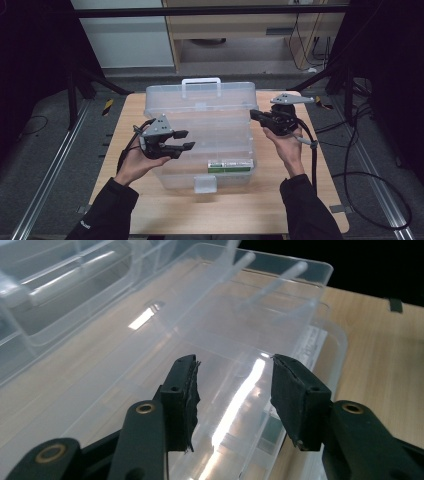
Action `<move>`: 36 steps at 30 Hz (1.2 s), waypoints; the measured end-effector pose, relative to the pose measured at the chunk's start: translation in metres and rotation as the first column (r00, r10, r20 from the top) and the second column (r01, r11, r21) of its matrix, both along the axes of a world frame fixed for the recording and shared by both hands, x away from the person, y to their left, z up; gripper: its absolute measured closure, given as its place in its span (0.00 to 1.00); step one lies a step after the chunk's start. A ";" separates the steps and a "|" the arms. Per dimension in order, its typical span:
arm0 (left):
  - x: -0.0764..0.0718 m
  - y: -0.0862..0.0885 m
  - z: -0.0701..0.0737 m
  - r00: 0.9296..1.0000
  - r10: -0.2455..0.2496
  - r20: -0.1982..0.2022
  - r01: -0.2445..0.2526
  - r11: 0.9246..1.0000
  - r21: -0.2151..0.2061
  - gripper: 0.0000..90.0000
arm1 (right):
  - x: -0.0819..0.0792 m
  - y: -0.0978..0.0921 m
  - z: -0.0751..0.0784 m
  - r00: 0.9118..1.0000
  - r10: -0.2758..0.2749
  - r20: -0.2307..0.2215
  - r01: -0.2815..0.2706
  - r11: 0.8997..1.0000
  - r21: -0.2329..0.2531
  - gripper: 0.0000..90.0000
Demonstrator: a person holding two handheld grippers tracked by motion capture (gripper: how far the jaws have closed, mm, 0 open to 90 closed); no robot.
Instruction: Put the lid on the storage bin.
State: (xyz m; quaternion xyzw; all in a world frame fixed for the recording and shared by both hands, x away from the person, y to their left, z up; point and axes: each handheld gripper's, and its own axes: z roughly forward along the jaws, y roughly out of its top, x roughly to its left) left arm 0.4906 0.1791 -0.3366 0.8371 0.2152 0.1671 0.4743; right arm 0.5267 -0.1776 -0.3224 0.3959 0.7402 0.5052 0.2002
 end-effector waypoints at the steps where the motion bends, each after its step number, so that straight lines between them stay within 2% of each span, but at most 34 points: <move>1: -0.001 0.002 0.000 1.000 0.015 -0.002 -0.015 1.000 -0.020 0.59 | 0.000 0.000 0.000 1.000 0.001 0.000 -0.001 1.000 -0.002 1.00; 8: -0.010 0.013 -0.002 0.996 0.087 0.024 -0.084 0.993 -0.079 0.60 | -0.002 0.000 0.000 1.000 0.005 0.001 -0.005 1.000 -0.005 1.00; 12: -0.015 0.020 -0.004 0.989 0.145 0.040 -0.140 0.985 -0.105 0.60 | -0.003 0.000 0.000 1.000 0.008 0.001 -0.008 1.000 -0.006 1.00; 16: -0.017 0.027 -0.006 0.979 0.199 0.051 -0.192 0.974 -0.118 0.60 | -0.004 0.001 0.000 1.000 0.013 0.004 -0.013 1.000 -0.008 1.00; 20: -0.018 0.037 -0.008 0.965 0.256 0.051 -0.246 0.957 -0.151 0.62 | -0.005 0.000 -0.002 1.000 0.017 0.005 -0.017 1.000 -0.006 1.00; 23: -0.017 0.044 -0.010 0.957 0.287 0.045 -0.277 0.947 -0.160 0.65 | -0.006 0.000 -0.002 1.000 0.019 0.000 -0.019 1.000 -0.006 1.00; 29: -0.015 0.058 -0.010 0.934 0.356 0.040 -0.344 0.923 -0.173 0.79 | -0.008 -0.001 -0.003 1.000 0.027 0.000 -0.027 1.000 -0.009 1.00; 32: -0.014 0.062 -0.011 0.926 0.375 0.036 -0.364 0.916 -0.172 0.87 | -0.010 -0.001 -0.004 1.000 0.030 -0.001 -0.030 0.999 -0.013 1.00; 36: -0.013 0.066 -0.011 0.924 0.382 0.025 -0.372 0.911 -0.175 0.96 | -0.013 -0.002 -0.005 0.999 0.035 -0.007 -0.035 0.999 -0.016 1.00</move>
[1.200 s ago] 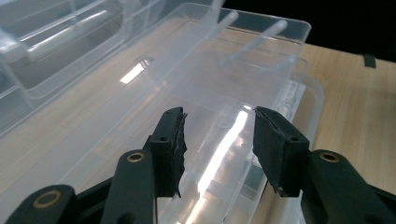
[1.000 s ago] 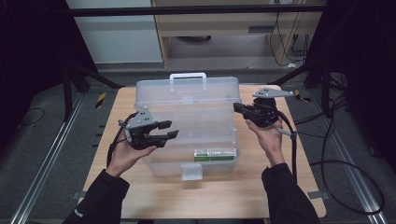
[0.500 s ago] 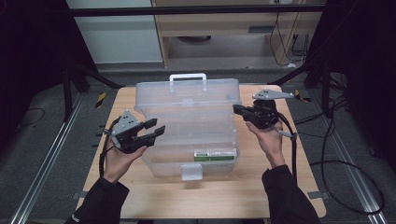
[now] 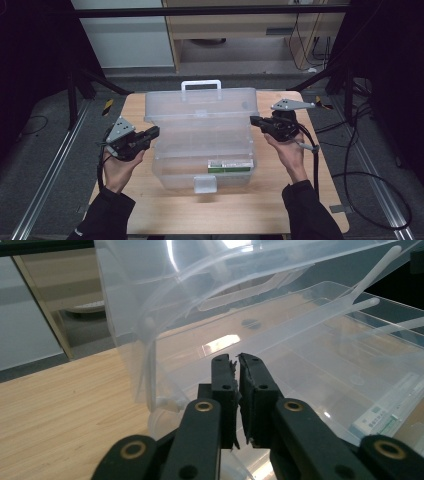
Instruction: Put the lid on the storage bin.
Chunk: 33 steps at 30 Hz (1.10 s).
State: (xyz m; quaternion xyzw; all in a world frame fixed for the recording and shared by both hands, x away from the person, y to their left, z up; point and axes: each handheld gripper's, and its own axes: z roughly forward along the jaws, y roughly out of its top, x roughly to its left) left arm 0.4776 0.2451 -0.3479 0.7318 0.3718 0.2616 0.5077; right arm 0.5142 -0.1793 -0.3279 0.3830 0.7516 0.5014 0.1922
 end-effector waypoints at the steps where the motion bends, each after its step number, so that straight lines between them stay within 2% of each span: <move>1: 0.000 0.000 0.000 1.000 0.003 -0.001 -0.003 1.000 -0.001 0.97 | -0.001 0.000 0.000 1.000 0.003 0.000 -0.003 1.000 -0.002 1.00; 8: -0.001 0.004 -0.001 0.999 0.029 -0.015 -0.029 1.000 0.004 0.99 | -0.005 0.000 -0.003 1.000 0.009 -0.002 -0.009 1.000 -0.019 1.00; 14: -0.004 0.013 -0.002 0.998 0.053 -0.020 -0.053 0.999 -0.009 1.00 | -0.011 -0.002 -0.007 1.000 0.018 -0.008 -0.018 1.000 -0.017 1.00; 17: -0.005 0.017 -0.003 0.998 0.049 -0.027 -0.049 0.999 -0.019 1.00 | -0.014 -0.002 -0.010 1.000 0.023 -0.013 -0.023 0.999 -0.023 1.00; 25: -0.010 0.017 -0.009 0.998 0.035 -0.043 -0.035 0.999 0.013 1.00 | -0.028 -0.005 -0.016 1.000 0.029 -0.004 -0.029 0.998 -0.049 1.00; 33: -0.018 0.014 -0.020 0.998 0.027 -0.064 -0.024 0.998 0.055 1.00 | -0.039 -0.009 -0.025 0.999 0.027 -0.027 -0.030 0.995 -0.099 1.00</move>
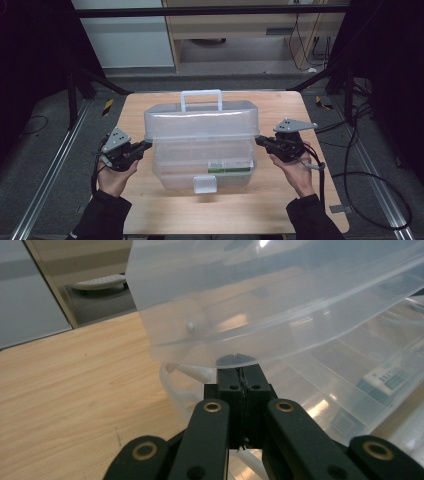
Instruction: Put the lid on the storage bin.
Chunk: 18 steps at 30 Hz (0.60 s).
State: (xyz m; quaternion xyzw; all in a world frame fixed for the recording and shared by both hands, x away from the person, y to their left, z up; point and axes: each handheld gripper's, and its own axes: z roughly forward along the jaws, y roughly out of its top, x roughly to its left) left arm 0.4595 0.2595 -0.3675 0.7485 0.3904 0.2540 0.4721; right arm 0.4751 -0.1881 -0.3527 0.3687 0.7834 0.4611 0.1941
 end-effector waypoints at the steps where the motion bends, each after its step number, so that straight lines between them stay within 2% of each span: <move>1: -0.002 0.000 -0.002 1.000 -0.002 0.002 0.002 1.000 0.009 1.00 | -0.001 0.000 -0.001 1.000 0.001 0.001 -0.001 1.000 -0.010 1.00; 4: -0.005 0.000 -0.006 1.000 0.001 0.006 -0.001 0.999 0.038 1.00 | -0.004 0.001 -0.005 1.000 0.002 -0.009 -0.002 1.000 -0.028 1.00; 6: -0.007 0.001 -0.008 1.000 -0.002 -0.004 0.002 0.999 0.032 1.00 | -0.004 0.001 -0.008 1.000 0.002 -0.011 -0.002 0.999 -0.043 1.00; 11: -0.007 0.001 -0.012 1.000 0.002 -0.010 -0.001 0.998 0.067 1.00 | -0.007 0.000 -0.013 1.000 -0.003 -0.021 0.002 0.999 -0.054 1.00; 18: -0.005 0.005 -0.021 1.000 0.010 -0.025 -0.008 0.997 0.071 1.00 | -0.009 0.000 -0.018 0.999 0.003 -0.037 -0.006 0.997 -0.076 1.00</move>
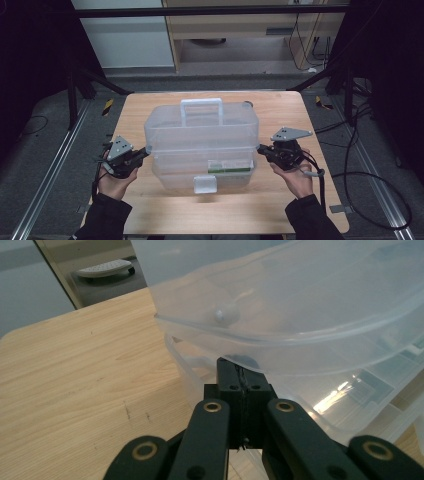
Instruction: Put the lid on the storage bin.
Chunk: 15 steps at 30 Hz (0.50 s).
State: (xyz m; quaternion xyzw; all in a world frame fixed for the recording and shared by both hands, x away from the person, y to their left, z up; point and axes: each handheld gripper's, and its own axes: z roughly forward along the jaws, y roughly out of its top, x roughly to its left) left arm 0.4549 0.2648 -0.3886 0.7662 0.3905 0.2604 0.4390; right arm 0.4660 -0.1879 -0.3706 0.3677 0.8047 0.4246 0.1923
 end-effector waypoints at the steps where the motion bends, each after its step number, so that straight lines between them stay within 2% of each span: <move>1: 0.000 0.000 -0.001 1.000 0.000 -0.004 0.000 1.000 -0.002 1.00 | 0.000 0.000 -0.001 1.000 0.001 0.000 -0.001 1.000 -0.005 1.00; 9: 0.002 0.001 -0.011 0.999 -0.005 -0.039 0.006 1.000 0.022 1.00 | -0.003 0.000 -0.012 0.999 0.007 -0.031 -0.008 1.000 -0.030 1.00; 13: 0.003 0.002 -0.015 0.999 0.002 -0.043 -0.001 1.000 0.021 1.00 | -0.003 0.003 -0.016 0.999 0.013 -0.040 -0.015 0.999 -0.052 1.00; 15: 0.004 0.003 -0.015 0.999 0.007 -0.043 -0.006 1.000 0.025 1.00 | -0.003 0.002 -0.017 0.999 0.015 -0.046 -0.017 0.999 -0.042 1.00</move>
